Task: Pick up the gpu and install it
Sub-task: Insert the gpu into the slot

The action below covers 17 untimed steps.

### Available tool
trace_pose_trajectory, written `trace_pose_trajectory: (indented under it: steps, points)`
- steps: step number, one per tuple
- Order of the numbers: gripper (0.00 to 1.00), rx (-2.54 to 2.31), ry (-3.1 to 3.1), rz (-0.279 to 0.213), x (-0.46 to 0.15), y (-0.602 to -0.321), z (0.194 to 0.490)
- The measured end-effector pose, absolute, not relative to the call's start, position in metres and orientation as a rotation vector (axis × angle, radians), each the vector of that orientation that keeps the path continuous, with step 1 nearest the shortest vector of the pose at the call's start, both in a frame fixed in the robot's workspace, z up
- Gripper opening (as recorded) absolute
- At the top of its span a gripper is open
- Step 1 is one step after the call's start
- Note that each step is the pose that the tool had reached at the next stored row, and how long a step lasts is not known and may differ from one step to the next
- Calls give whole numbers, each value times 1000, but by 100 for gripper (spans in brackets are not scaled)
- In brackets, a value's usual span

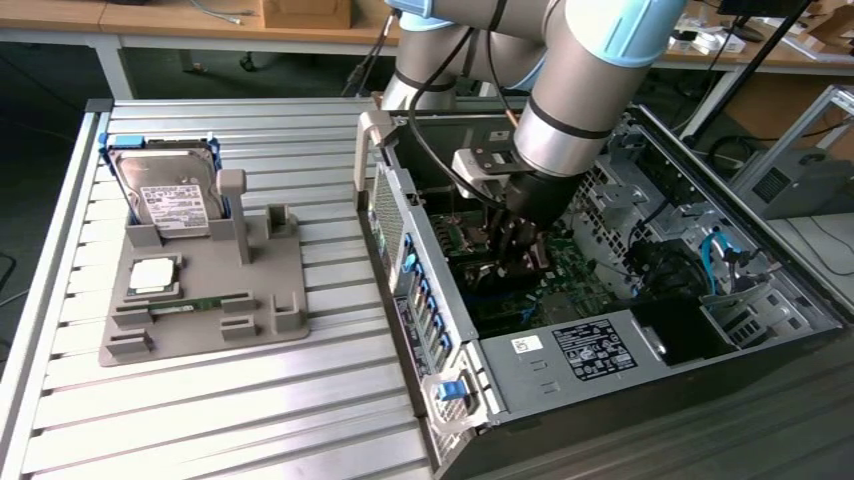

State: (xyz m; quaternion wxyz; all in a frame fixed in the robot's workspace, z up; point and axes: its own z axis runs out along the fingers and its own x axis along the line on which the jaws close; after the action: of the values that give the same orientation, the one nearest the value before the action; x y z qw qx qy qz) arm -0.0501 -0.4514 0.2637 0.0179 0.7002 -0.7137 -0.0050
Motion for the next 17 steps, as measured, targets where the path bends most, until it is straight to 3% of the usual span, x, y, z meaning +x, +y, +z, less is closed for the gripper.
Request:
trace_pose_trajectory:
  steps: [17]
  points:
    - [27,2179,-2214,-16,-50,-450,261]
